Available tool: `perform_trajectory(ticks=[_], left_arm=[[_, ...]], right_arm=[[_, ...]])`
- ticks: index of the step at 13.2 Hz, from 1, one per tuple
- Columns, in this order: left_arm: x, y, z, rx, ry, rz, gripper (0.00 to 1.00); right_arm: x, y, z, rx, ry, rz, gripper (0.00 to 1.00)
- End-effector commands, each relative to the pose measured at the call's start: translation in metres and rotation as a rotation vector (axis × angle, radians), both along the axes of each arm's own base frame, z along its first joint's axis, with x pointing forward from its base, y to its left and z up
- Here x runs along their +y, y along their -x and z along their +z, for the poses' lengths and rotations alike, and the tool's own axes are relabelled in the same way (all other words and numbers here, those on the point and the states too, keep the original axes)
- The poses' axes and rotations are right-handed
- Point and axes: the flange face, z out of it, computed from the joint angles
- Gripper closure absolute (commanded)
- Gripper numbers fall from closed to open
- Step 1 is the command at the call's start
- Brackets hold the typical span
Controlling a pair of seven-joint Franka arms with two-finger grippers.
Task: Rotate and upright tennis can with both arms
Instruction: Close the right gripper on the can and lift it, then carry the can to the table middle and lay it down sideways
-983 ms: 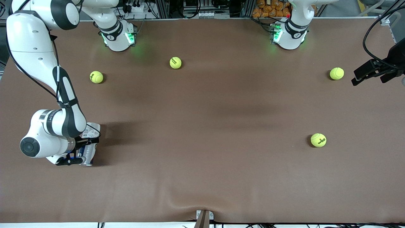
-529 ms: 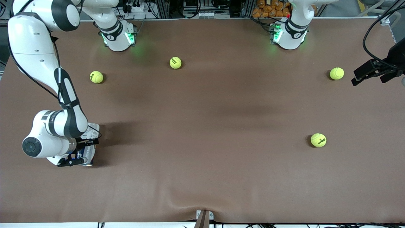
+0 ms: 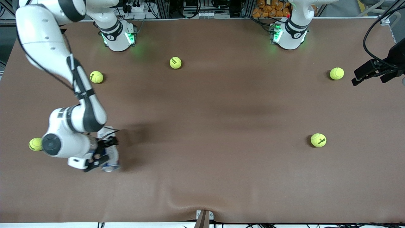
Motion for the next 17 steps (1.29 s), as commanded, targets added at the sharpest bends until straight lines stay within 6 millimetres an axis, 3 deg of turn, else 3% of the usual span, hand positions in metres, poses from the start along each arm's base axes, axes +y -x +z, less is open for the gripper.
perform_trajectory(ticks=[1, 4, 6, 8, 11, 14, 15, 16, 17], left_arm=[[0.0, 0.0, 0.004, 0.005, -0.022, -0.004, 0.0], [0.001, -0.001, 0.002, 0.01, -0.022, -0.001, 0.0], [0.001, -0.002, 0.0, 0.013, -0.023, -0.001, 0.0], [-0.002, -0.001, 0.001, 0.011, -0.024, -0.011, 0.0], [-0.003, -0.001, 0.002, 0.008, -0.022, -0.014, 0.0], [0.007, -0.002, 0.002, 0.008, -0.016, 0.0, 0.0], [0.006, -0.002, 0.002, 0.008, -0.019, -0.002, 0.0], [0.005, -0.002, 0.001, 0.01, -0.019, -0.005, 0.0], [0.005, -0.006, -0.004, 0.019, -0.013, -0.003, 0.0]], right_arm=[[0.105, 0.026, 0.012, -0.009, -0.045, 0.2, 0.25], [0.24, 0.081, 0.015, -0.059, -0.049, 0.444, 0.25], [0.303, 0.11, 0.015, -0.17, -0.011, 0.649, 0.25], [0.336, 0.123, 0.007, -0.289, 0.016, 0.833, 0.22], [0.381, 0.163, -0.02, -0.29, 0.045, 0.998, 0.19], [0.403, 0.188, -0.048, -0.303, 0.149, 1.137, 0.19], [0.403, 0.19, -0.056, -0.301, 0.172, 1.157, 0.16], [0.401, 0.188, -0.057, -0.301, 0.179, 1.15, 0.0], [0.401, 0.187, -0.055, -0.305, 0.181, 1.141, 0.0]])
